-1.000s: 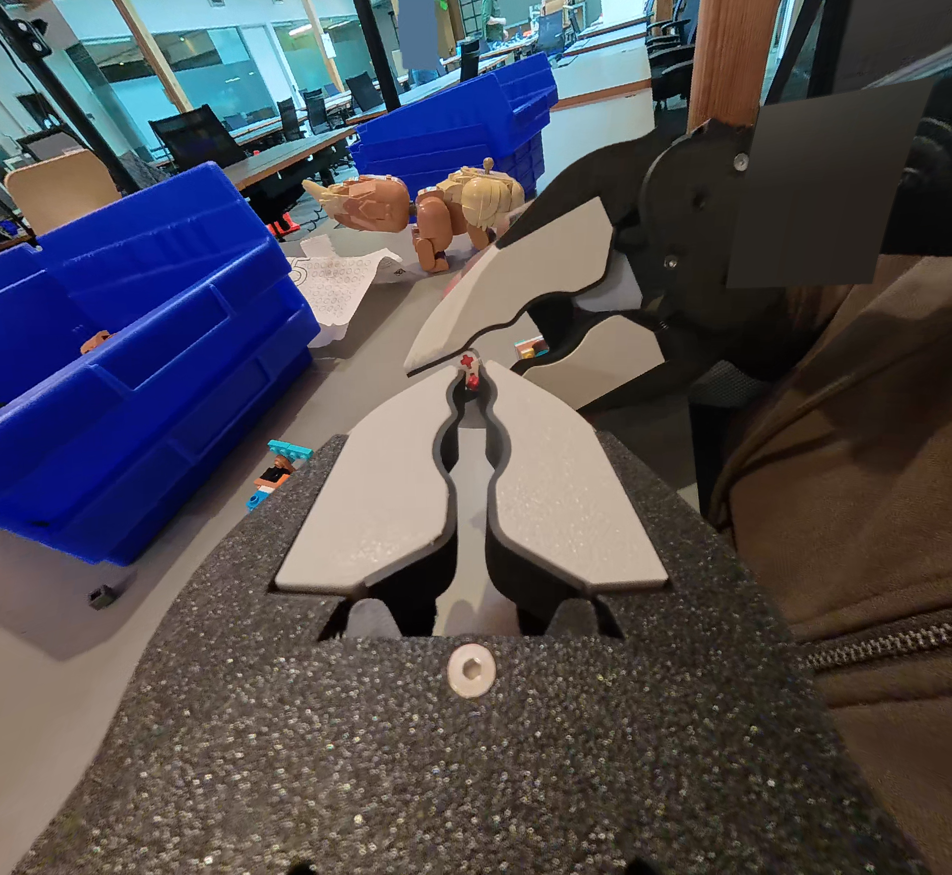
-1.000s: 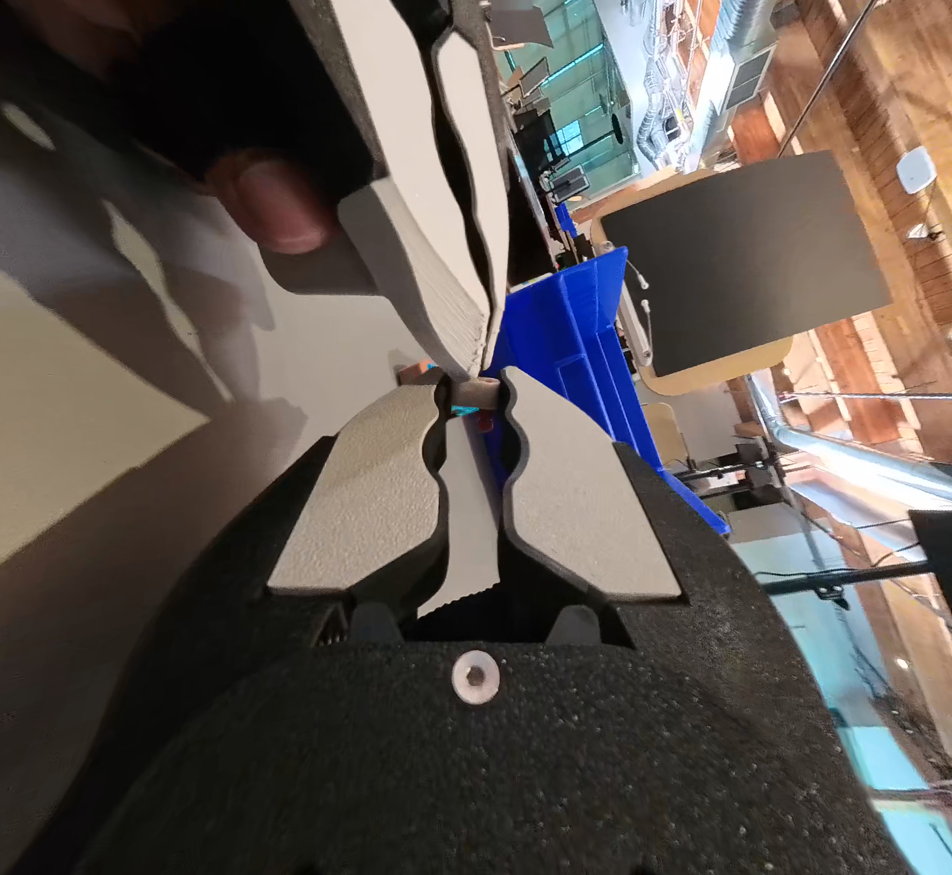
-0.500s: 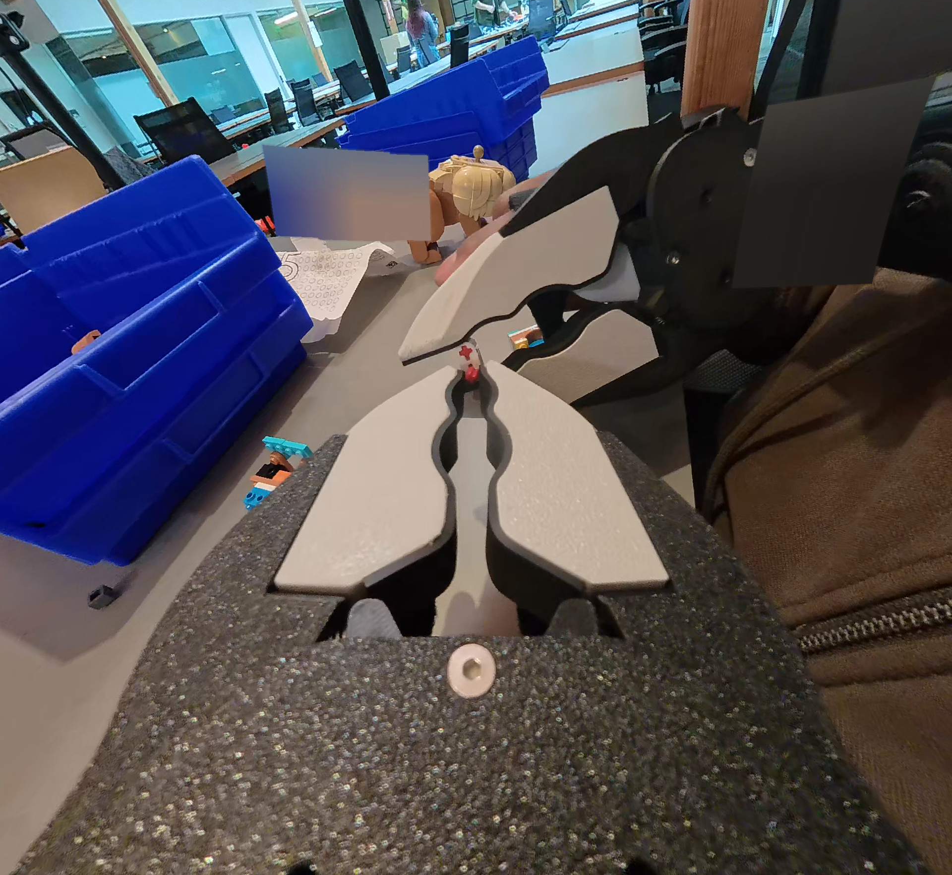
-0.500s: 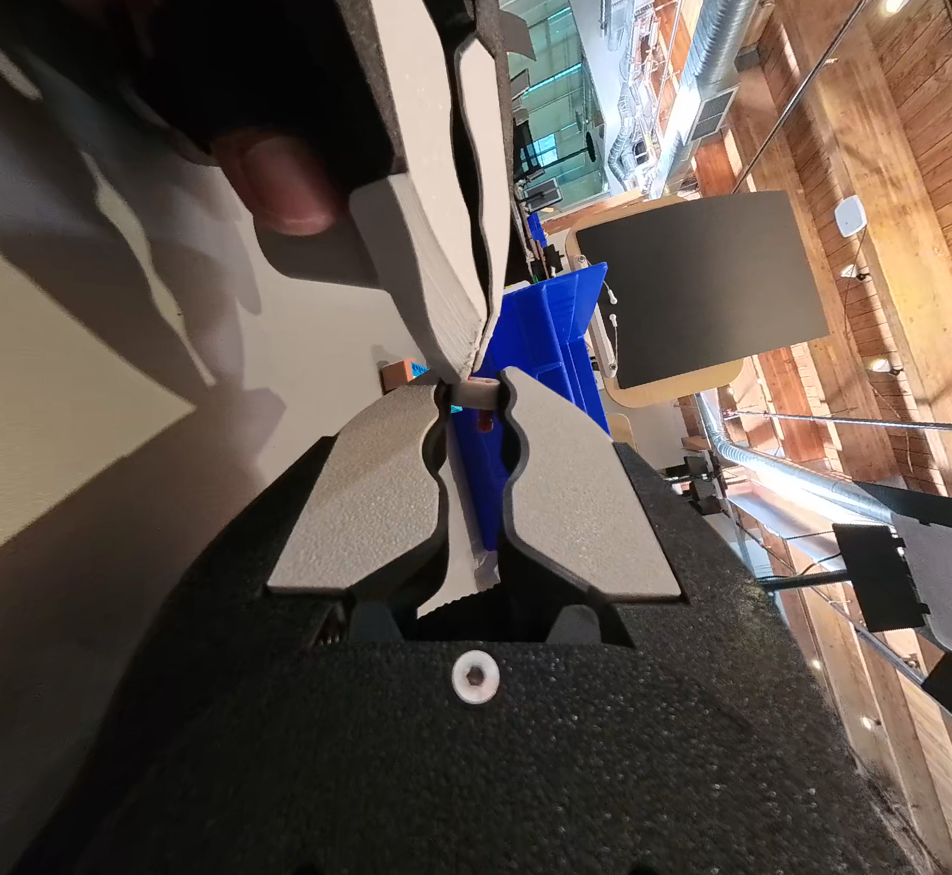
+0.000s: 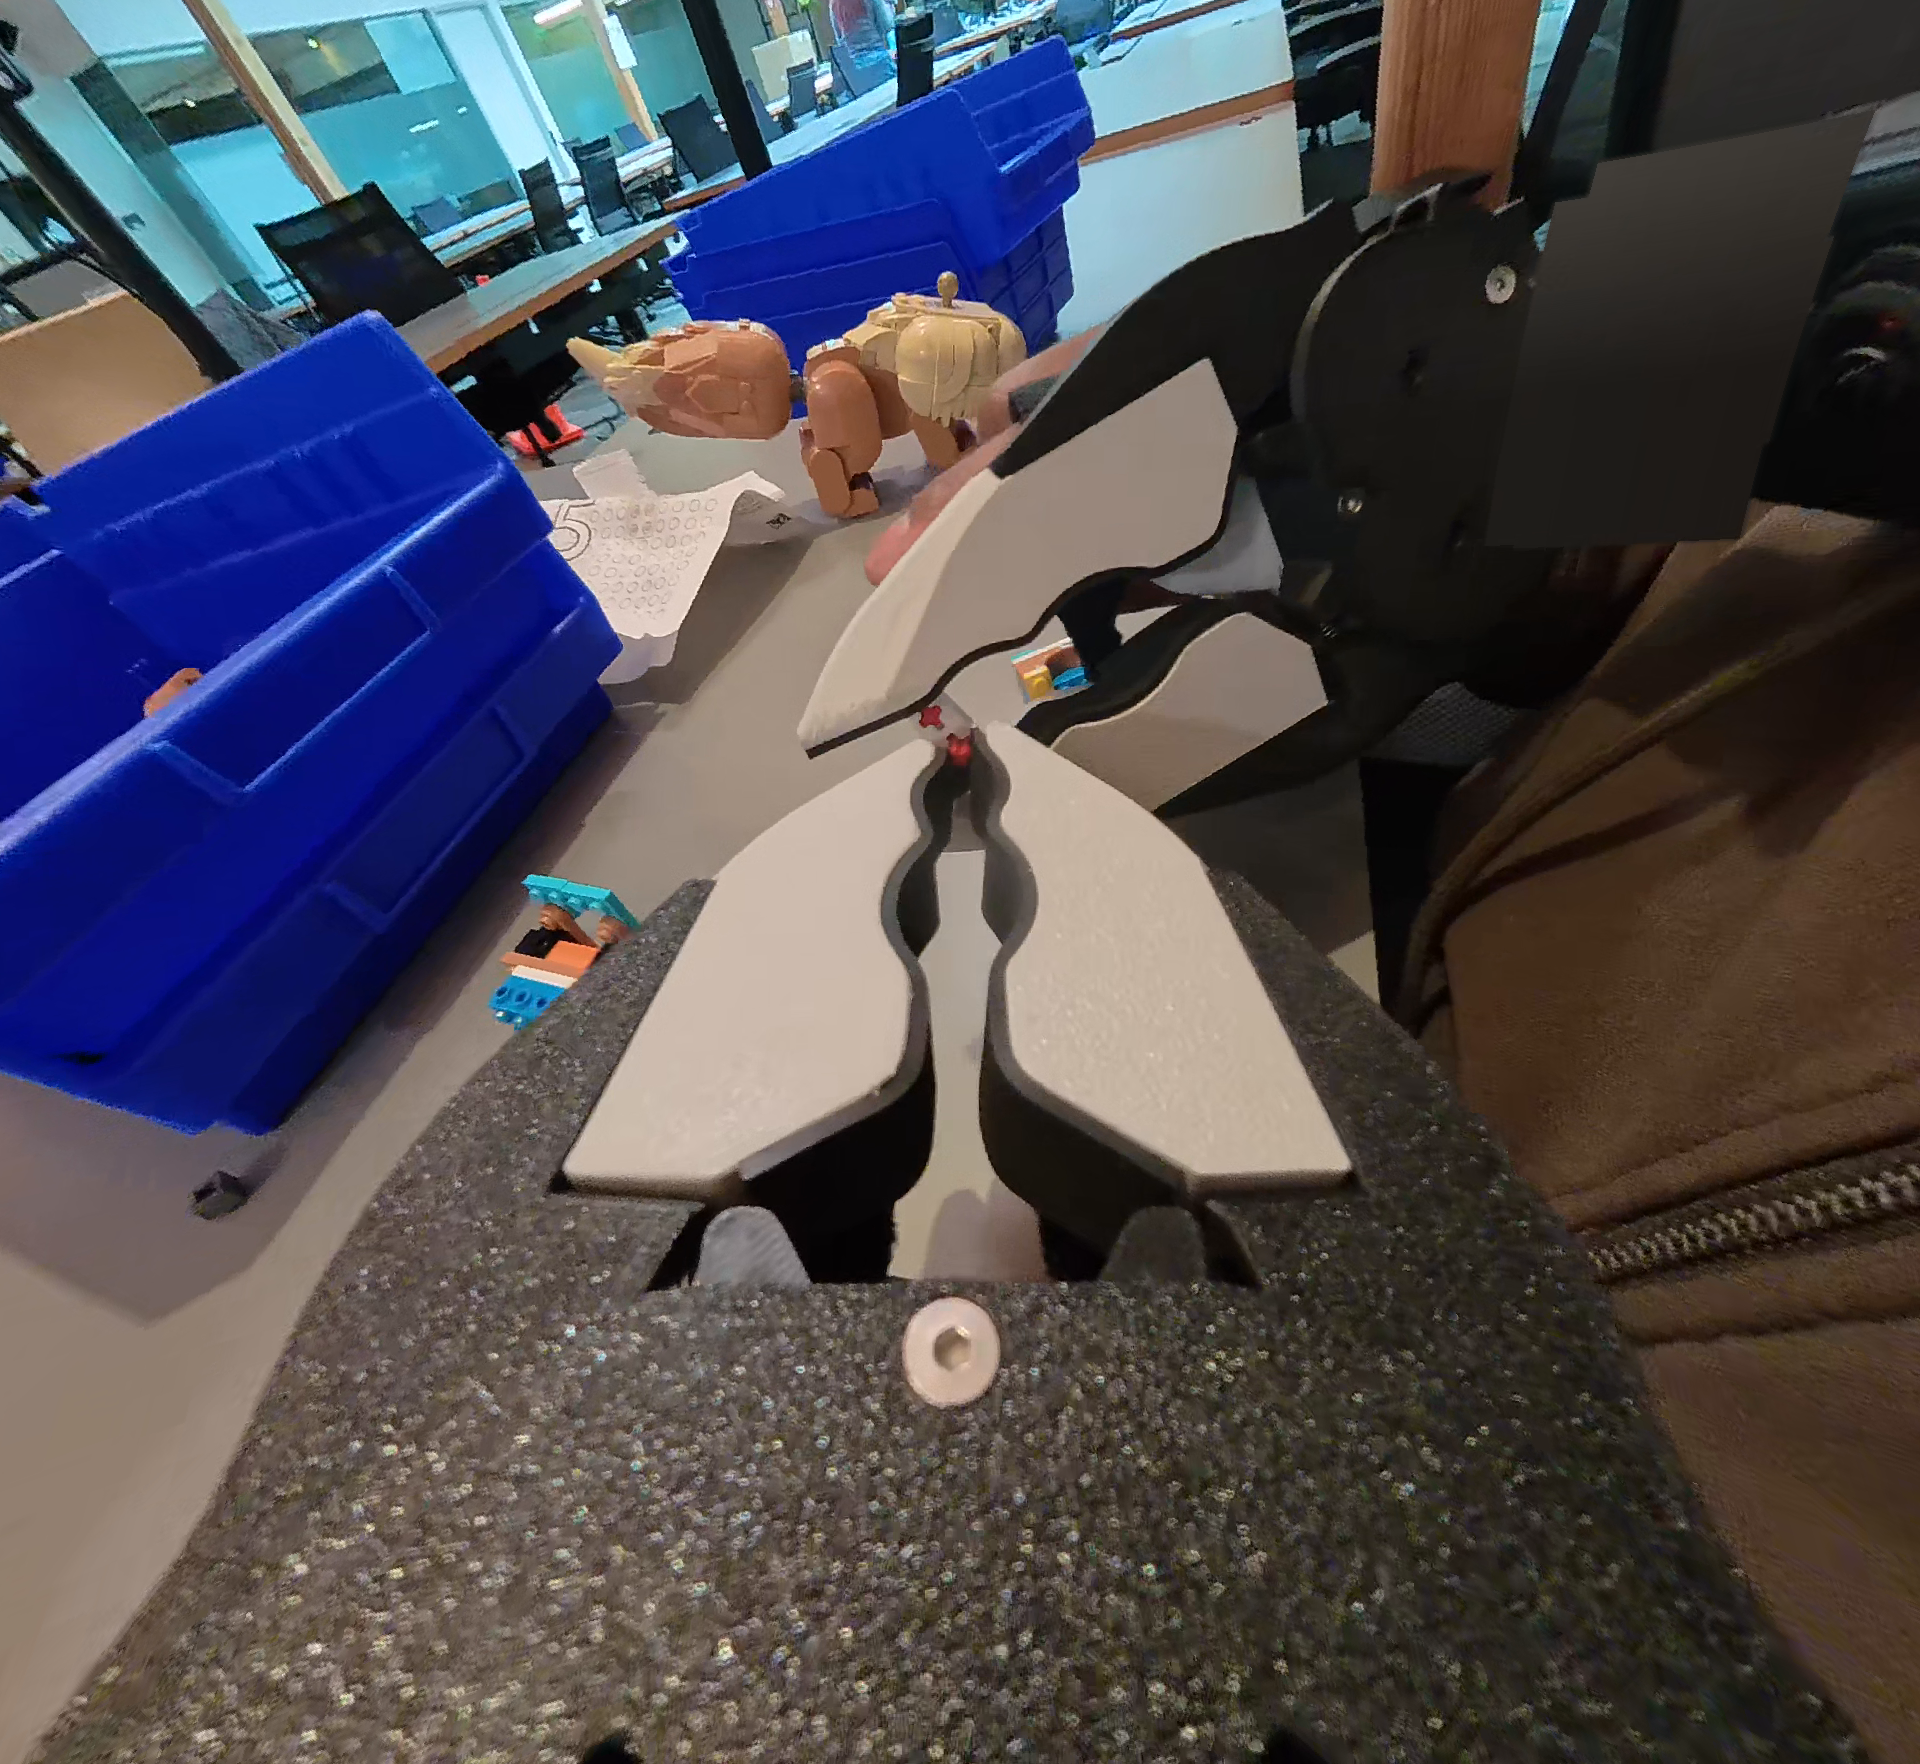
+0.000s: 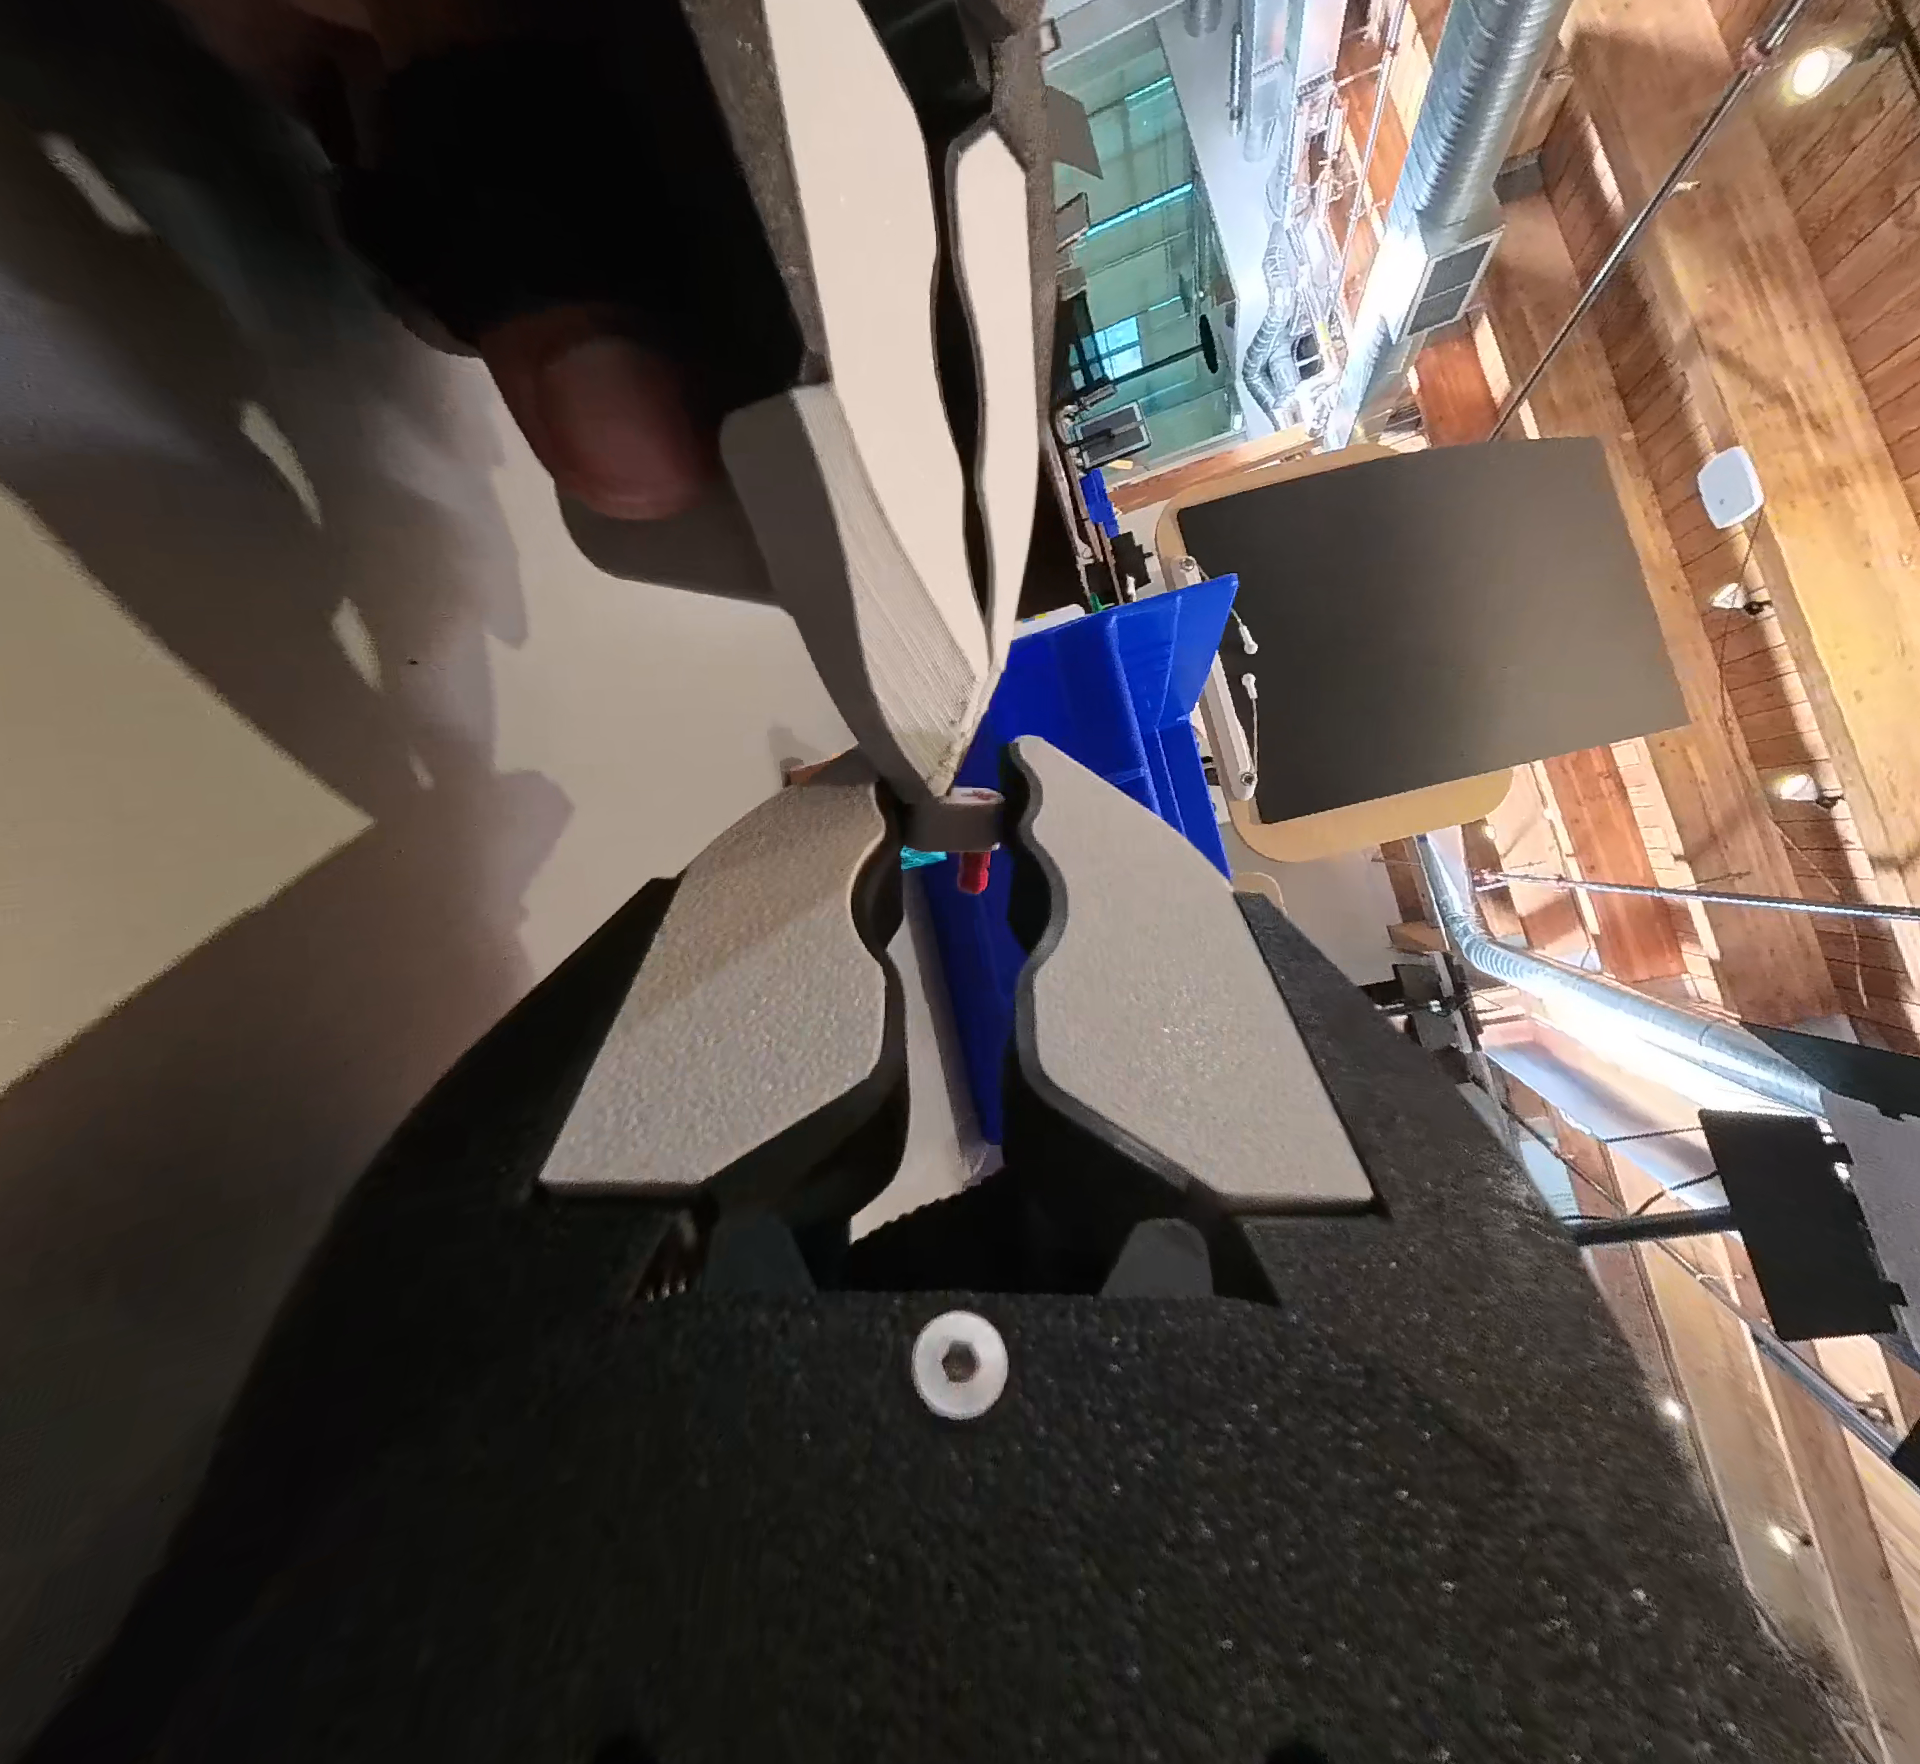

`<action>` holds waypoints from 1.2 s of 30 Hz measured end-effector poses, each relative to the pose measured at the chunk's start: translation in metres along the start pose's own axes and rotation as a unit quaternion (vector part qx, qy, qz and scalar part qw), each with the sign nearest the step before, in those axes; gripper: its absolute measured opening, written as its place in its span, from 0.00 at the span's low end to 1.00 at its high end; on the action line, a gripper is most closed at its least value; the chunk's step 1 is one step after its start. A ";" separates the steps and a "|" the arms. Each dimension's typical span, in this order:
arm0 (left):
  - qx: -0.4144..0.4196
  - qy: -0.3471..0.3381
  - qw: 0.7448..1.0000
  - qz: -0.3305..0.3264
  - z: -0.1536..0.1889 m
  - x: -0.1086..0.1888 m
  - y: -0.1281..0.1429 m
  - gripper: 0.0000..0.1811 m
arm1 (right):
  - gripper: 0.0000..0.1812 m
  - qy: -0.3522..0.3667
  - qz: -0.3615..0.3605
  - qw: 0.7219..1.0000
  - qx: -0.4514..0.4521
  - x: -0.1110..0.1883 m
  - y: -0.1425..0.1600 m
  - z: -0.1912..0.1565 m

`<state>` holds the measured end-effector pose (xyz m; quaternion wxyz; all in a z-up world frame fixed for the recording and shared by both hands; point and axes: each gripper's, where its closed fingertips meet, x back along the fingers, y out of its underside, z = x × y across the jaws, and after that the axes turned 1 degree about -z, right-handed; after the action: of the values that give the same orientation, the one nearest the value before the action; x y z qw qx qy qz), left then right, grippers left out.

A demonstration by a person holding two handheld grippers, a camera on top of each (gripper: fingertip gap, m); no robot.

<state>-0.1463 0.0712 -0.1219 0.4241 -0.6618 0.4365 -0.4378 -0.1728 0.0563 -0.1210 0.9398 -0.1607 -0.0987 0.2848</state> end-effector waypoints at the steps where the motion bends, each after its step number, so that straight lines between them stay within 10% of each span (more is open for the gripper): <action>1: 0.008 0.006 1.000 0.000 0.001 0.001 0.000 0.02 | 0.09 -0.002 0.001 1.000 -0.001 0.000 -0.001 0.000; 11: 0.175 0.091 0.980 -0.007 0.006 0.006 0.001 0.02 | 0.09 -0.009 0.012 1.000 0.021 0.003 -0.005 -0.004; 36: 0.211 0.254 0.941 -0.072 0.034 0.016 0.010 0.01 | 0.09 -0.193 0.127 0.971 -0.058 0.022 -0.024 -0.033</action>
<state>-0.1123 0.0590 -0.1365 0.3965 -0.4534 0.3788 -0.7026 -0.1336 0.0420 -0.1407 0.8483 -0.1680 -0.2736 0.4211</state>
